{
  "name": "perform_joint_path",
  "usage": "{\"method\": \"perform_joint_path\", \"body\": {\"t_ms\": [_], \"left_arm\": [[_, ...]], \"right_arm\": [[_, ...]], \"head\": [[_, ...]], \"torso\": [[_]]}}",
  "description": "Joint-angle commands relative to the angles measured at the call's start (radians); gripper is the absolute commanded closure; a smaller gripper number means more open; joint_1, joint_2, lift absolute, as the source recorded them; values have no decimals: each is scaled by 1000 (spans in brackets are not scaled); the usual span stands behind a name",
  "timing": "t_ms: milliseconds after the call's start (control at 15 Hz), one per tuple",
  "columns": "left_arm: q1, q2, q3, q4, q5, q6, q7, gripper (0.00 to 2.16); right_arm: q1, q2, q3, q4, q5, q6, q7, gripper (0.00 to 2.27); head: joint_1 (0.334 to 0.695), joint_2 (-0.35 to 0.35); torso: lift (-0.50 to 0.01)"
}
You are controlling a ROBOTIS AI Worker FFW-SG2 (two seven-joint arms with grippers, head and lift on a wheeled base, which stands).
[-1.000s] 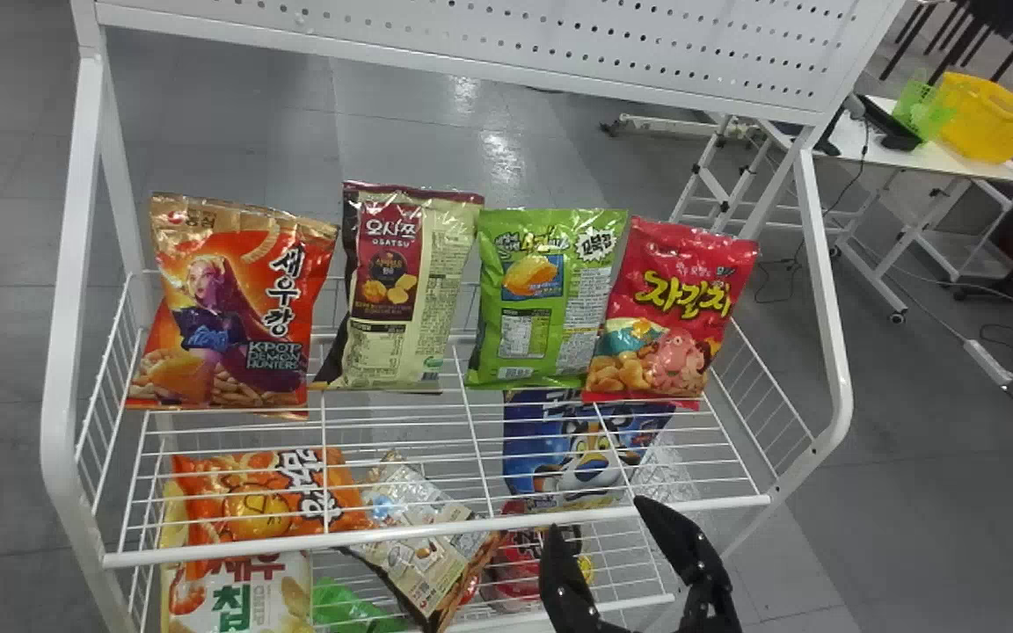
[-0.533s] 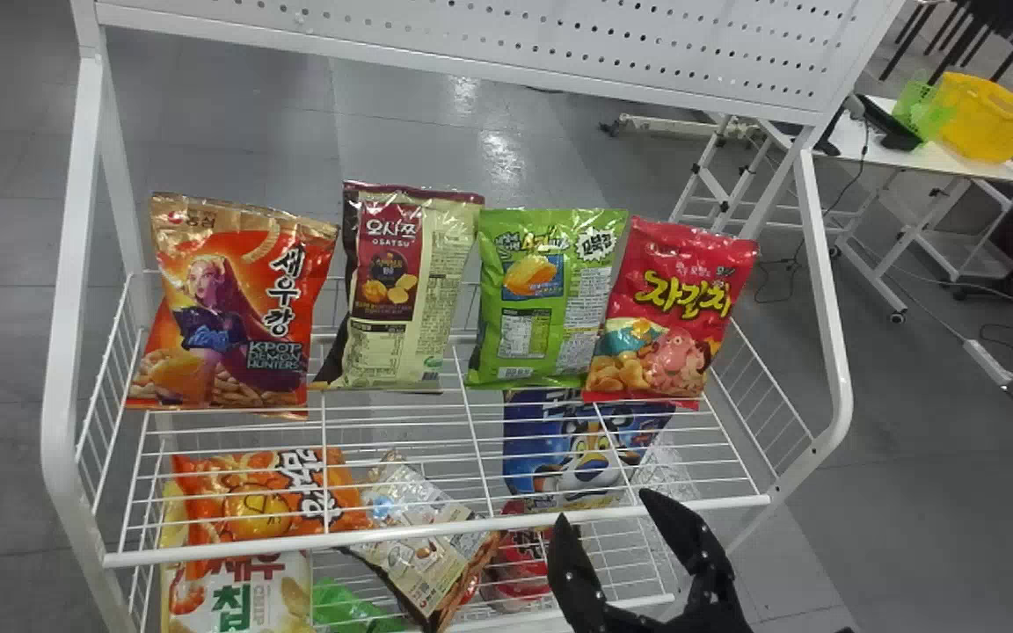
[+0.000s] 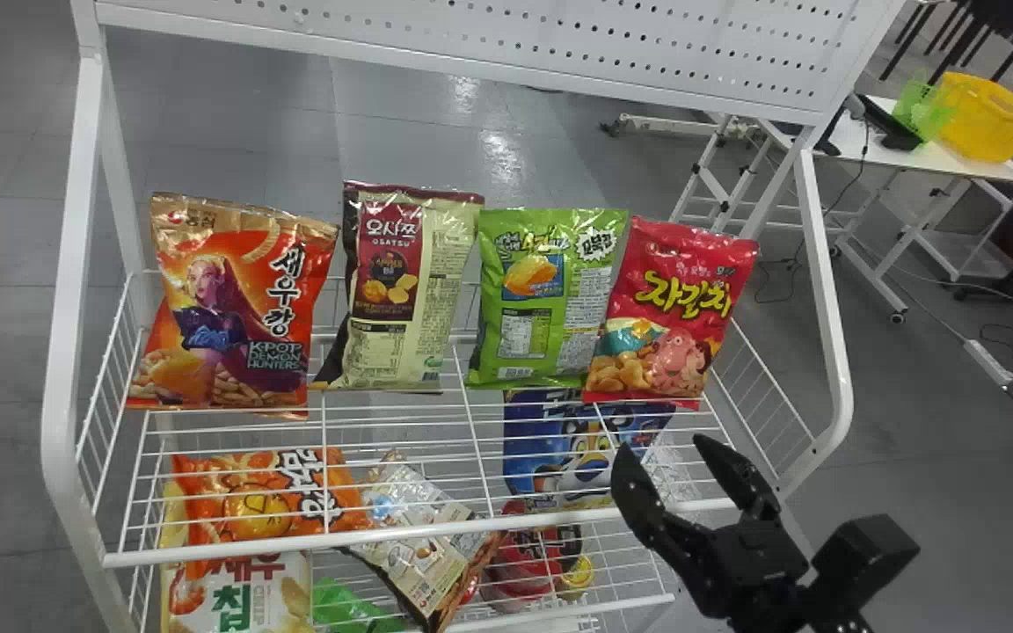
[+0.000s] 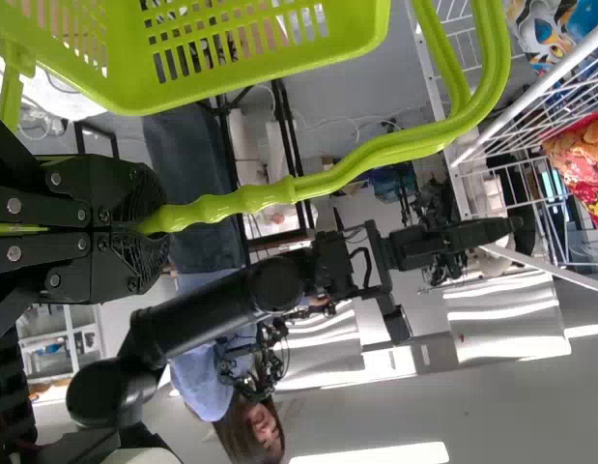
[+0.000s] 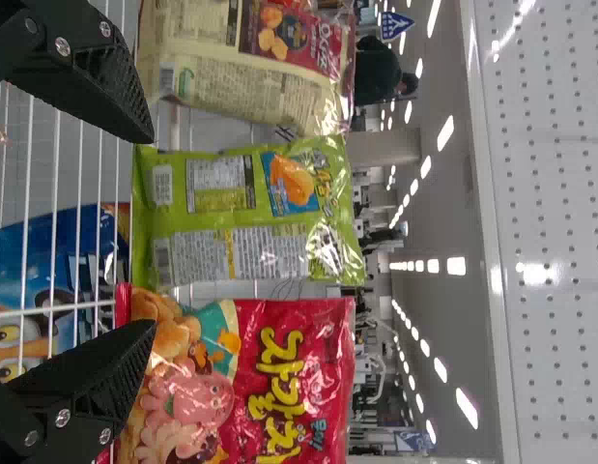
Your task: Hold basket handle with left hand then pick Jagalchi snack with right hand and place into basket
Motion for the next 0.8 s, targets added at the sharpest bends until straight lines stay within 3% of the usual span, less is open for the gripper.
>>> {"method": "perform_joint_path", "body": {"t_ms": [0, 400, 733], "left_arm": [[-2, -3, 3, 7, 2, 1, -10, 2148], [9, -16, 2, 6, 2, 19, -10, 2148], [17, -20, 8, 1, 24, 29, -10, 2148]], "right_arm": [[-83, 1, -61, -2, -12, 127, 12, 147], [-222, 1, -156, -13, -18, 339, 46, 147], [-301, 1, -167, 18, -16, 428, 46, 147]], "head": [[695, -350], [695, -350], [695, -350]], "torso": [[-8], [-8], [-8]]}}
